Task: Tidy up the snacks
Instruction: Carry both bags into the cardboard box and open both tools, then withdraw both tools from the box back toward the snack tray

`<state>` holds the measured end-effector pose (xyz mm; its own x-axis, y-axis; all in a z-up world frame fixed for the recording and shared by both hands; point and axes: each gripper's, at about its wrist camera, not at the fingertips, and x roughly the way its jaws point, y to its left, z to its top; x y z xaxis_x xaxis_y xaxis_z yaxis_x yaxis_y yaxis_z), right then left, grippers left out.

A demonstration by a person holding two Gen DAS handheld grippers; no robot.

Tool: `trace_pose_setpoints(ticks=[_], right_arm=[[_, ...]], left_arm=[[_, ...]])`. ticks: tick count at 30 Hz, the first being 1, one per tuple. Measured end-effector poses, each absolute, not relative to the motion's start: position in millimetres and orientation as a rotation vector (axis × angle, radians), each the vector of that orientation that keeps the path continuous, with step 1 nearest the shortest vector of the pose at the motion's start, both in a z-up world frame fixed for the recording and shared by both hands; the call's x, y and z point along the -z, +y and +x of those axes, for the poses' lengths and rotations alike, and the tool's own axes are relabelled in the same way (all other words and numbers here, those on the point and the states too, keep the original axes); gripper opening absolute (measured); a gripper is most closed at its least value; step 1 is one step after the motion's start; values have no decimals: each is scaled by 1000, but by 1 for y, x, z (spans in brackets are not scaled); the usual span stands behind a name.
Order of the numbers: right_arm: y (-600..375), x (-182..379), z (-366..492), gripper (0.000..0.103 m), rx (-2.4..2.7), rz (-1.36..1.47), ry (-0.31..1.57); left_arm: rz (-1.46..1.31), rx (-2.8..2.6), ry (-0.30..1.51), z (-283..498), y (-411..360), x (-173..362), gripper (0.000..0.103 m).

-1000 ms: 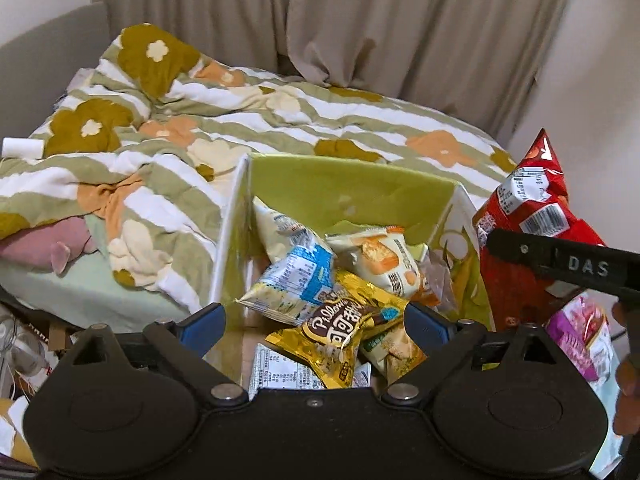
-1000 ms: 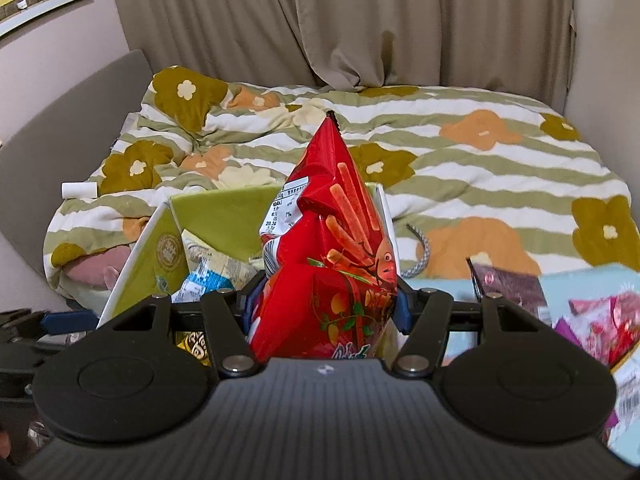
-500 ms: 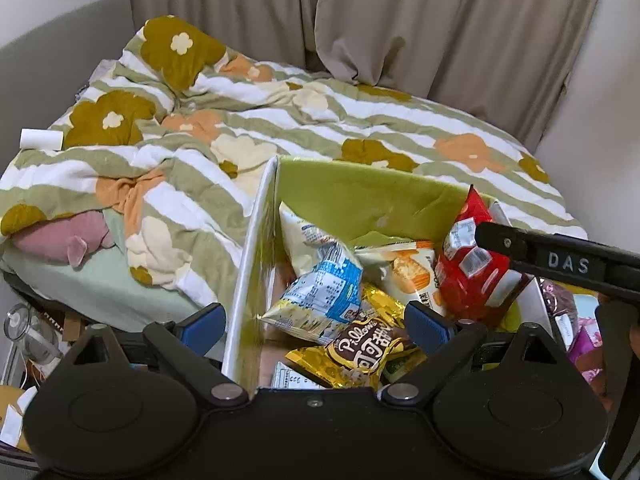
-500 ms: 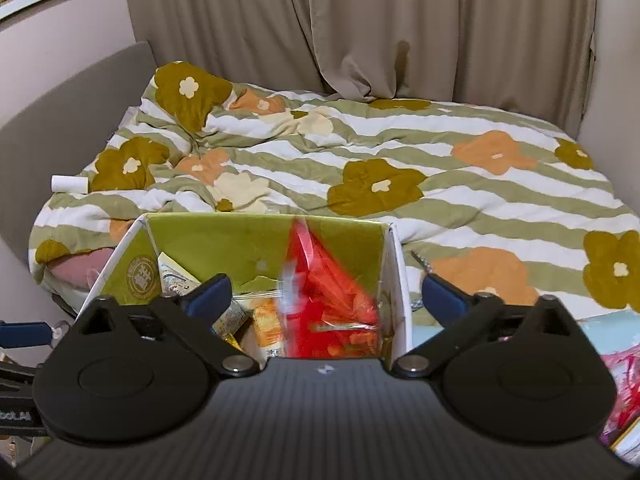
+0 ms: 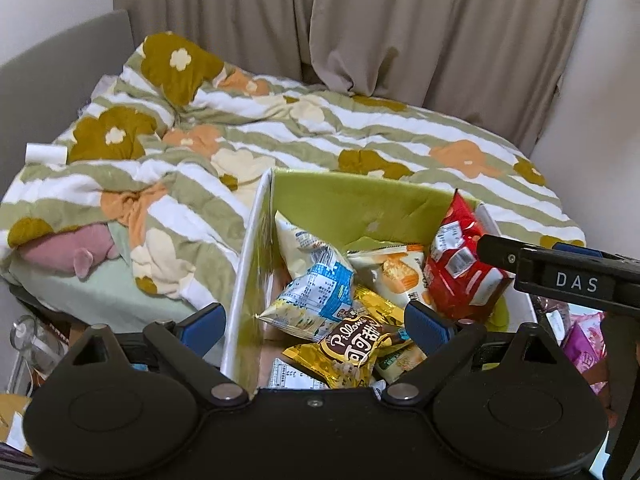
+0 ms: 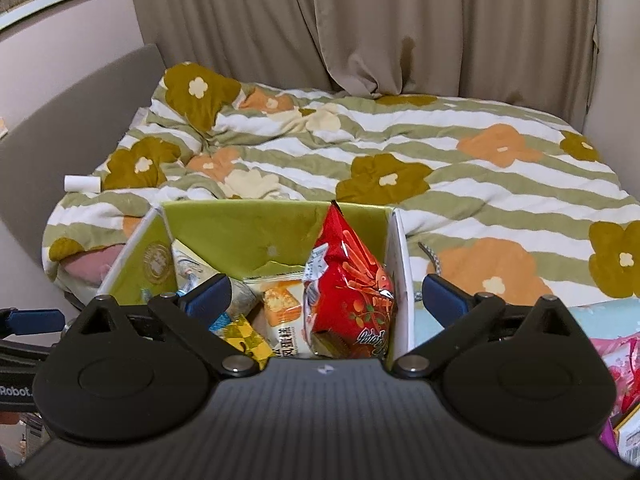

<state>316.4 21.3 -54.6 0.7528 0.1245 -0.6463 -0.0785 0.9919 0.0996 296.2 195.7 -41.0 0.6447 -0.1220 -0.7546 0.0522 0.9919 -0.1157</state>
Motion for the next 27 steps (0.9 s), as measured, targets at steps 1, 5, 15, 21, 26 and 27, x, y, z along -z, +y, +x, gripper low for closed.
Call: trace_pose_setpoints(ticks=[1, 5, 15, 21, 26, 27], right_arm=[[22, 51, 311, 103, -110, 68, 702], [21, 36, 289, 103, -103, 73, 666], [-5, 2, 220, 103, -39, 95, 622], [-41, -10, 173, 103, 75, 61, 608], [-89, -9, 143, 103, 135, 83, 603], [-101, -8, 138, 103, 142, 87, 604]], left_arm=[[-79, 100, 856, 293, 195, 38, 98], [-64, 114, 817, 275, 193, 25, 98], [-8, 232, 732, 233, 170, -2, 98], [51, 353, 668, 216, 134, -11, 98], [96, 443, 645, 204, 92, -10, 98], [108, 462, 641, 202, 81, -9, 98]])
